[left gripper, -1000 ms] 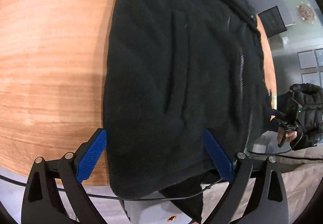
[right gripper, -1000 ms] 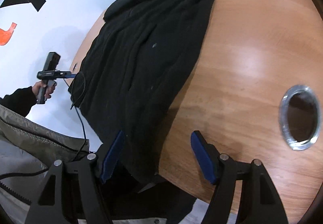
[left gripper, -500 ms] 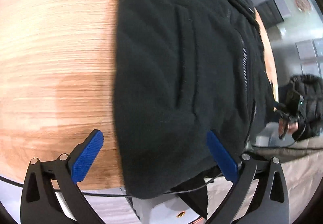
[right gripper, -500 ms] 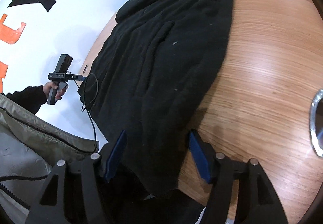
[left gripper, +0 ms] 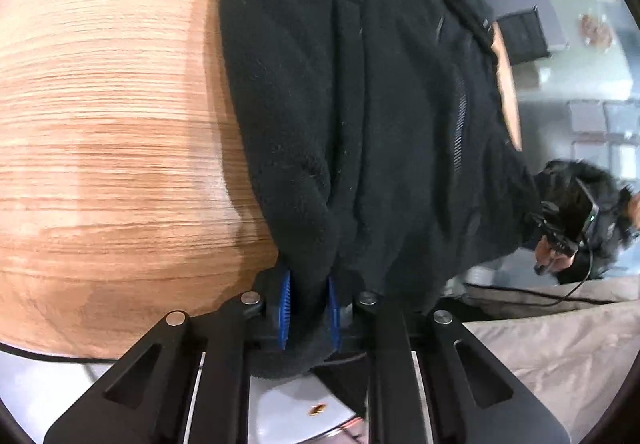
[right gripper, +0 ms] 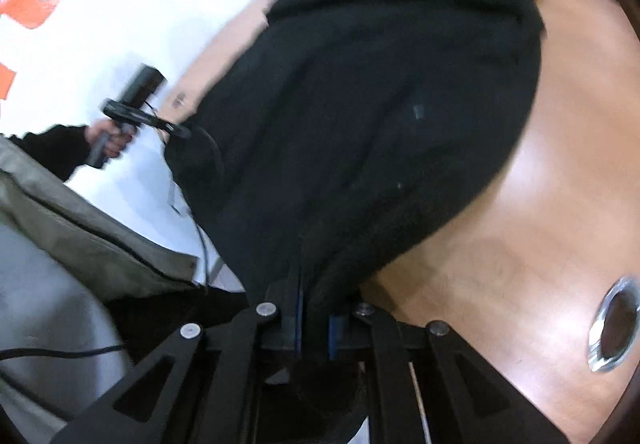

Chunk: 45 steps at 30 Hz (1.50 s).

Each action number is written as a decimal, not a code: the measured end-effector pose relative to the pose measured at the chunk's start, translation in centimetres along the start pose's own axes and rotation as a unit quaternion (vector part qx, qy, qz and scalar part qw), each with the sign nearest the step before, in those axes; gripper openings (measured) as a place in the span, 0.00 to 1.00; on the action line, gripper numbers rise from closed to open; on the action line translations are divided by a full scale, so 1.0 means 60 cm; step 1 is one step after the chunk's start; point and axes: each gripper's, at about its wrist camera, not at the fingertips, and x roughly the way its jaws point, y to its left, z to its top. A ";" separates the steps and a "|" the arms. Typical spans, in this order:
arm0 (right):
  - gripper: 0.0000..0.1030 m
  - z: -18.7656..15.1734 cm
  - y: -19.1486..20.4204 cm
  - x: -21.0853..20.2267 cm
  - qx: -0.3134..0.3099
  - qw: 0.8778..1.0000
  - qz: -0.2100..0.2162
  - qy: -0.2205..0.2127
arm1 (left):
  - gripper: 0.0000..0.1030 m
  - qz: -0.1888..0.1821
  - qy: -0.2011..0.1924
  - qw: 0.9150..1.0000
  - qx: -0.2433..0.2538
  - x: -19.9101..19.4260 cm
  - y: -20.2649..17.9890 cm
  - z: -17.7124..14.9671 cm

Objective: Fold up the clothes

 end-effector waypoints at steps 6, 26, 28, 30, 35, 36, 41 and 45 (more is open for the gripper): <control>0.08 0.098 0.042 -0.074 -0.034 0.997 -0.054 -0.053 | 0.11 -0.111 -0.068 0.991 -0.038 -0.097 -0.025 0.022; 0.08 0.393 -0.116 -0.182 0.025 0.959 -0.117 -0.257 | 0.11 -0.273 -0.281 0.913 -0.116 -0.289 -0.019 0.350; 0.08 0.408 -0.153 -0.166 0.026 0.962 -0.116 -0.247 | 0.11 -0.268 -0.297 0.908 -0.121 -0.278 -0.014 0.384; 0.08 0.422 -0.188 -0.148 0.027 0.964 -0.114 -0.237 | 0.11 -0.266 -0.305 0.907 -0.117 -0.254 -0.017 0.420; 0.08 0.456 -0.247 -0.127 0.024 0.965 -0.101 -0.239 | 0.11 -0.246 -0.304 0.915 -0.101 -0.201 -0.026 0.515; 0.08 0.464 -0.261 -0.120 0.024 0.966 -0.097 -0.238 | 0.09 -0.235 -0.299 0.919 -0.098 -0.191 -0.028 0.532; 0.08 0.505 -0.349 -0.066 0.072 0.969 -0.095 -0.215 | 0.10 -0.185 -0.299 0.932 -0.090 -0.167 -0.022 0.566; 0.15 0.523 -0.411 -0.026 0.116 0.970 -0.093 -0.192 | 0.10 -0.129 -0.279 0.948 -0.086 -0.136 -0.006 0.594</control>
